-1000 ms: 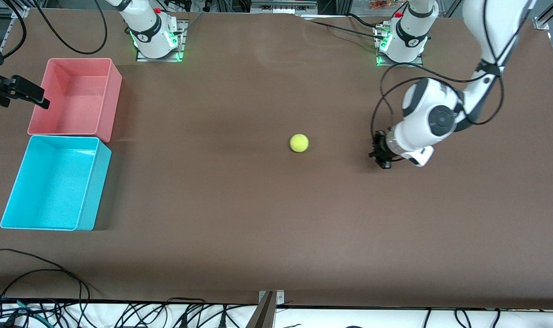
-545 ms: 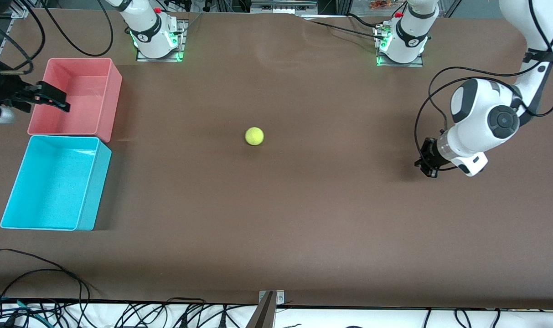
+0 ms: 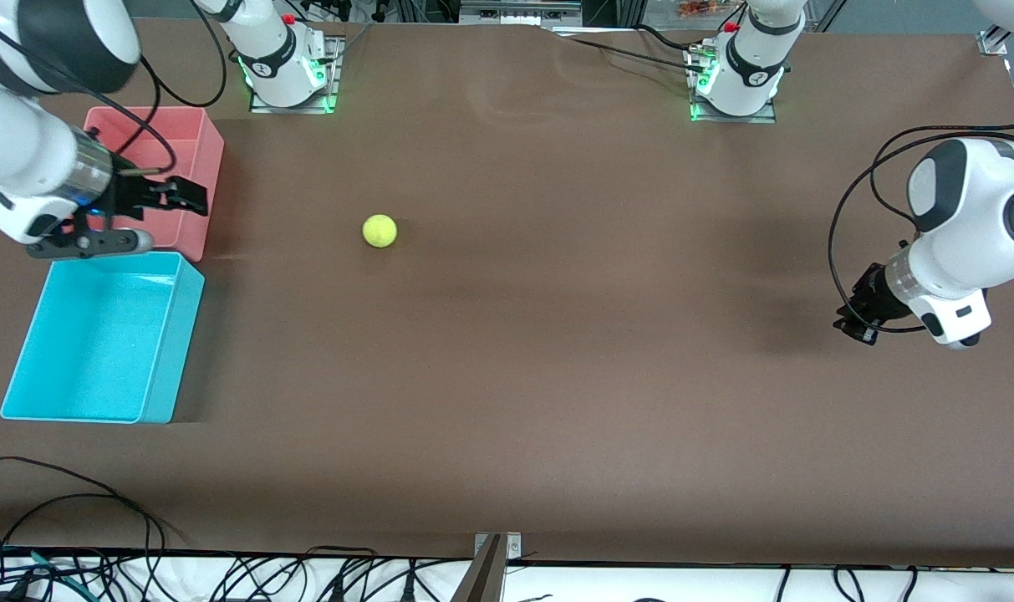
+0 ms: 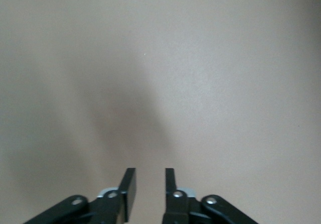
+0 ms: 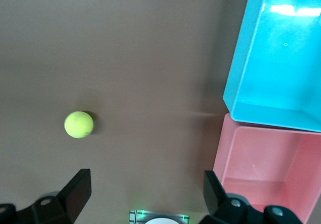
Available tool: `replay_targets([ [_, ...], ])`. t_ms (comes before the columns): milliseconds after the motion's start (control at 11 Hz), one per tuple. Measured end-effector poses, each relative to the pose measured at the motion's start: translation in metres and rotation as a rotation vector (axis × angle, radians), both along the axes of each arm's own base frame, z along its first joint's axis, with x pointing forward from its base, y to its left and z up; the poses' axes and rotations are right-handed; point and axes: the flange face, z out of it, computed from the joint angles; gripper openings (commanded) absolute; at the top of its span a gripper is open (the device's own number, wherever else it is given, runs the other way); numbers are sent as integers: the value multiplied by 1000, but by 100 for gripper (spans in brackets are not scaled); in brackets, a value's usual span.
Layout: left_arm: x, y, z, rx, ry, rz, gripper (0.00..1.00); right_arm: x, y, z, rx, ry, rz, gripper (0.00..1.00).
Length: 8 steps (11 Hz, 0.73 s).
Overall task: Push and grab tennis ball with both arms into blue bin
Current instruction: 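Raise the left gripper away while the right gripper reaches toward the ball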
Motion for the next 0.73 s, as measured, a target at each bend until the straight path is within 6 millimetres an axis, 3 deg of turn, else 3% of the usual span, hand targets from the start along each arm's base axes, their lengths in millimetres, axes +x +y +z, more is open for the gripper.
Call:
replay_targets([
  [364, 8, 14, 11, -1, -6, -293, 100, -32, 22, -74, -24, 127, 14, 95],
  [545, 12, 35, 23, 8, -26, -477, 100, -64, 20, -113, -34, 198, 19, 97],
  [727, 15, 48, 29, 20, -30, -641, 100, -103, 18, -165, -42, 238, 28, 98],
])
